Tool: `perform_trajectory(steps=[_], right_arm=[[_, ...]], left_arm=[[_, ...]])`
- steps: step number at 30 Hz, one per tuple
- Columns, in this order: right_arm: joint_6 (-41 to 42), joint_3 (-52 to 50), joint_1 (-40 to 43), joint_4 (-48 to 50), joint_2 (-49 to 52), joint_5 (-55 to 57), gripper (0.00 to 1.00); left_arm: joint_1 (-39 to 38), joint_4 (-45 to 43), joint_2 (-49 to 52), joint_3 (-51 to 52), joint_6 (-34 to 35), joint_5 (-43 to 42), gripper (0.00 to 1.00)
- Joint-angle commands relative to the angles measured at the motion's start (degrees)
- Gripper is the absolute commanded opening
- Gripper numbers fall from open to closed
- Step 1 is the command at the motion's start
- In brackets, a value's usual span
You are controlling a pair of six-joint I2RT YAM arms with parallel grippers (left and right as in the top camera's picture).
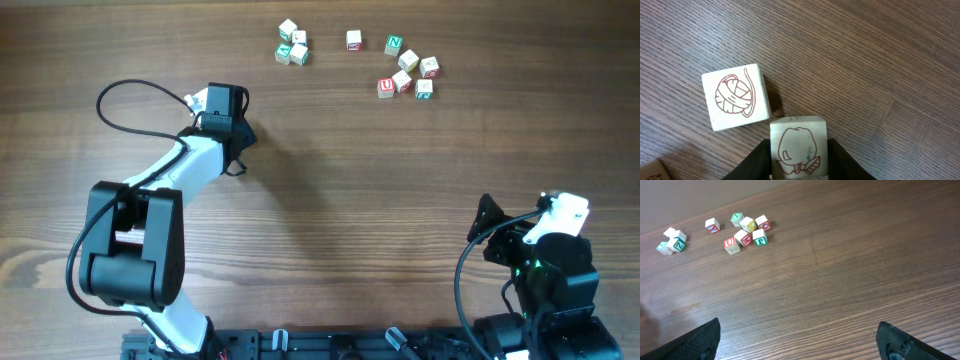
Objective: Form a circle
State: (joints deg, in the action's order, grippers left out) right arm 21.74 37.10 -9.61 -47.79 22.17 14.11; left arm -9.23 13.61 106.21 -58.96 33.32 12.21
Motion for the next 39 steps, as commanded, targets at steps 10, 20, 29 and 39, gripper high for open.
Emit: perform_trajectory(steps=[10, 20, 29, 39], right_arm=[[-0.57, -0.24, -0.07, 0.11, 0.22, -0.5, 1.0], [-0.55, -0.24, -0.07, 0.11, 0.24, -0.5, 1.0], [-0.57, -0.24, -0.07, 0.11, 0.22, -0.5, 1.0], [-0.55, -0.24, -0.07, 0.11, 0.22, -0.5, 1.0]], left_arm=[[0.52, -0.31, 1.49, -0.13, 0.15, 0.74, 0.33], [0.52, -0.33, 1.49, -0.13, 0.15, 0.74, 0.32], [0.52, -0.31, 1.49, -0.13, 0.15, 0.76, 0.32], [0.52, -0.35, 1.49, -0.13, 0.15, 0.94, 0.32]])
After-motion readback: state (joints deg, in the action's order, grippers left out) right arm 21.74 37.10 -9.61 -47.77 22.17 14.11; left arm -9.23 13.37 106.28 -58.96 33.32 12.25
